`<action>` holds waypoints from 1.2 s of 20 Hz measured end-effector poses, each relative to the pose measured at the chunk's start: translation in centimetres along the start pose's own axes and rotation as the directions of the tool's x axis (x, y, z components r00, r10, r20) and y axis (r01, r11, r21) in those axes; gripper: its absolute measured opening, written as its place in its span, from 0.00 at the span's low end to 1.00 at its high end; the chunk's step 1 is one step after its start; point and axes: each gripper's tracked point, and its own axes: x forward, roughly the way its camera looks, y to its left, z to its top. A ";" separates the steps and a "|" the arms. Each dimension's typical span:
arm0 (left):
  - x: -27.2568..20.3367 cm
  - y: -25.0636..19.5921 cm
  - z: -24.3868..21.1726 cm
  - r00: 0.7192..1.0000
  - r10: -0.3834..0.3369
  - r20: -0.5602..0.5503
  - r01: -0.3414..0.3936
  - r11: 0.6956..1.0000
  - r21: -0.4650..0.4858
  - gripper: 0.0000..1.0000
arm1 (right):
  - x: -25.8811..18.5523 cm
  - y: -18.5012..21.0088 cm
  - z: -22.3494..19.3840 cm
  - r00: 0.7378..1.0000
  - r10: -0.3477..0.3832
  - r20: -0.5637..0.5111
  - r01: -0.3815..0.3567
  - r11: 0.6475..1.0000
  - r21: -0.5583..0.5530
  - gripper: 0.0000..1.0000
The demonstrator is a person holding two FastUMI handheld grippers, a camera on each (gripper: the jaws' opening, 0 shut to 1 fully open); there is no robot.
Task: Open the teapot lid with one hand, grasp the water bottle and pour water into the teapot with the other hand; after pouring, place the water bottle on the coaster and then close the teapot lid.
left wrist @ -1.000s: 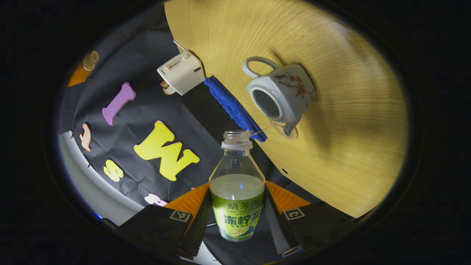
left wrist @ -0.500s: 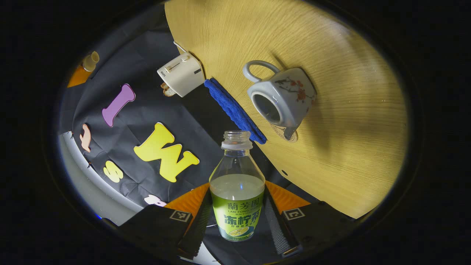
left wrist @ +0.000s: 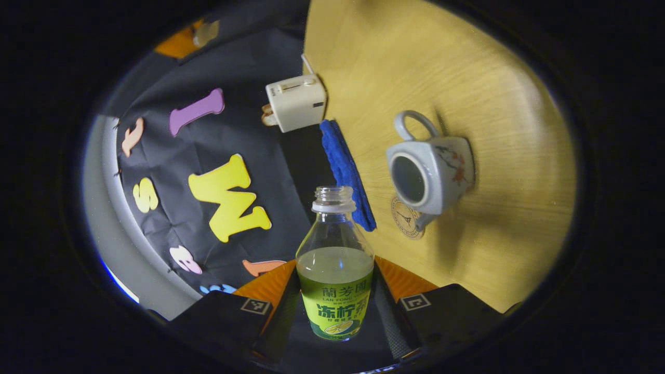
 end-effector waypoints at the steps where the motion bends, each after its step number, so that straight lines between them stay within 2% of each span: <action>1: 0.5 0.7 -0.1 1.000 0.024 0.017 -0.023 0.996 -0.086 0.75 | 0.0 0.0 -0.1 1.000 -0.003 -0.001 0.003 1.000 -0.002 0.00; 3: 1.6 1.8 -1.5 0.998 0.055 0.016 -0.048 0.958 -0.283 0.75 | -0.1 0.0 0.1 1.000 -0.005 0.004 0.005 1.000 0.003 0.00; 4: 2.2 2.1 -2.5 0.999 0.051 -0.006 -0.049 0.924 -0.380 0.75 | -0.2 0.1 0.2 1.000 -0.004 0.005 0.004 1.000 0.006 0.00; 6: 3.2 3.5 -3.7 0.996 0.086 -0.023 -0.084 0.822 -0.563 0.75 | 0.0 0.2 0.0 1.000 -0.006 0.003 0.006 1.000 0.001 0.00; 8: 3.7 5.5 -5.3 0.989 0.133 -0.058 -0.134 0.688 -0.714 0.75 | 0.1 0.4 -0.3 1.000 -0.007 -0.001 0.007 1.000 -0.006 0.00; 10: 4.8 6.7 -6.1 0.984 0.162 -0.067 -0.143 0.519 -0.843 0.75 | 0.2 1.0 -0.5 1.000 -0.002 -0.008 0.002 1.000 -0.018 0.00; 11: 5.3 6.7 -6.3 0.986 0.157 -0.063 -0.124 0.421 -0.898 0.75 | 0.2 1.3 -0.7 1.000 0.005 -0.010 -0.005 1.000 -0.025 0.00; 13: 5.9 6.4 -6.4 0.989 0.137 -0.055 -0.081 0.194 -0.978 0.75 | 0.3 1.6 -0.8 1.000 0.003 -0.011 -0.003 0.999 -0.037 0.00; 14: 6.2 7.0 -6.2 0.985 0.163 -0.054 -0.067 0.075 -0.995 0.76 | 0.5 1.7 -0.9 1.000 0.008 -0.012 -0.008 0.999 -0.042 0.00; 15: 6.4 7.1 -5.7 0.984 0.176 -0.037 -0.032 -0.030 -0.999 0.76 | 0.5 2.1 -1.3 0.999 0.025 -0.023 -0.025 0.999 -0.034 0.00; 16: 6.8 6.9 -4.9 0.985 0.173 -0.001 0.018 -0.109 -0.994 0.76 | 0.7 2.4 -1.6 0.999 0.036 -0.034 -0.037 0.999 -0.022 0.00; 17: 7.3 6.7 -3.9 0.985 0.171 0.030 0.058 -0.158 -0.986 0.76 | 0.9 2.2 -1.8 0.998 0.038 -0.040 -0.039 0.999 -0.013 0.00; 18: 7.7 6.2 -3.4 0.984 0.170 0.047 0.078 -0.182 -0.980 0.76 | 1.0 1.9 -1.9 0.998 0.033 -0.045 -0.034 0.999 -0.014 0.00; 22: 9.7 3.6 -1.8 0.990 0.118 0.076 0.098 -0.192 -0.977 0.77 | 1.6 1.2 -2.6 0.998 0.006 -0.057 -0.007 1.000 -0.027 0.00; 24: 10.2 2.8 -1.2 0.990 0.105 0.094 0.115 -0.219 -0.969 0.77 | 1.8 1.1 -2.9 0.998 0.004 -0.066 -0.006 1.000 -0.022 0.00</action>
